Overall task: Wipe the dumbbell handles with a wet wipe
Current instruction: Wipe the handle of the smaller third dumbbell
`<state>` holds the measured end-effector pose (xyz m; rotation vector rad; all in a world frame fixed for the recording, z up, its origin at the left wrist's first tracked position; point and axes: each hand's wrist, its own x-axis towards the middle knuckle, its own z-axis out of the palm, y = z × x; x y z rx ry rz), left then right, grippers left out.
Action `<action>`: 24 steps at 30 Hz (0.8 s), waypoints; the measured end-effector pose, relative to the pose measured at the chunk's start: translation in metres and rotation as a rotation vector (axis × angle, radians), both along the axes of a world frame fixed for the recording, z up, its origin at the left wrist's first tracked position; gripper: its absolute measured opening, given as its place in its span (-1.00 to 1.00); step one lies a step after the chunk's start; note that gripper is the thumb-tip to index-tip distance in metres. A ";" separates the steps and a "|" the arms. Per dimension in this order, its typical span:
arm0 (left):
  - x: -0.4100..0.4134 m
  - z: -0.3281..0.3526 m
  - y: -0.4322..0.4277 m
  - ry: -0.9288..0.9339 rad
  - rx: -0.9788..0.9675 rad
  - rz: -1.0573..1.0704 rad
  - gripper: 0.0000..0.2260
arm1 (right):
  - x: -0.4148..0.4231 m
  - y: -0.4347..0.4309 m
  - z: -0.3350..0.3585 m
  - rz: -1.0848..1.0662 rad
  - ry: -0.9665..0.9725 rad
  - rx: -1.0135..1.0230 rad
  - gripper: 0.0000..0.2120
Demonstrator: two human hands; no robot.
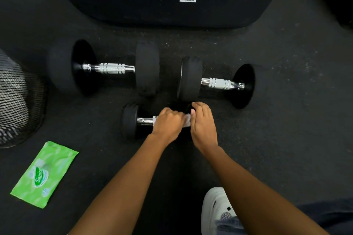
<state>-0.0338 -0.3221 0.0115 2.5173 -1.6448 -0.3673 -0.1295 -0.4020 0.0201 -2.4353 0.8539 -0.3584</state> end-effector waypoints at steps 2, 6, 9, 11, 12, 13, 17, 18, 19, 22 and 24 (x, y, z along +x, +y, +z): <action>-0.003 -0.001 0.005 0.122 -0.139 0.019 -0.79 | 0.001 0.001 0.000 -0.003 -0.007 0.001 -0.56; 0.009 -0.005 0.022 0.288 -0.258 -0.008 -0.73 | 0.000 -0.001 0.001 0.016 -0.003 -0.013 -0.57; 0.009 -0.006 0.027 0.276 -0.306 -0.040 -0.70 | -0.001 0.000 0.002 0.018 -0.007 0.005 -0.56; 0.002 -0.007 0.024 0.251 -0.338 -0.036 -0.70 | 0.000 0.002 0.004 0.015 -0.026 0.013 -0.56; -0.002 -0.007 0.022 0.224 -0.346 -0.035 -0.70 | 0.000 0.002 0.004 0.008 -0.028 0.012 -0.57; -0.004 -0.007 0.020 0.194 -0.353 -0.035 -0.71 | 0.000 0.002 0.005 0.003 -0.023 0.015 -0.56; -0.004 -0.005 0.023 0.135 -0.387 -0.058 -0.71 | 0.000 0.001 0.004 0.011 0.007 0.015 -0.53; -0.002 -0.004 0.026 0.119 -0.385 -0.066 -0.70 | 0.000 0.001 0.003 0.009 0.011 0.015 -0.53; 0.000 -0.003 0.028 0.105 -0.383 -0.069 -0.70 | 0.000 0.001 0.003 0.008 0.013 0.014 -0.52; -0.001 -0.001 0.031 0.070 -0.367 -0.037 -0.70 | 0.000 0.001 0.003 0.005 0.013 0.006 -0.52; -0.007 -0.001 0.026 0.087 -0.363 -0.016 -0.69 | 0.000 0.001 0.004 0.002 0.009 0.005 -0.53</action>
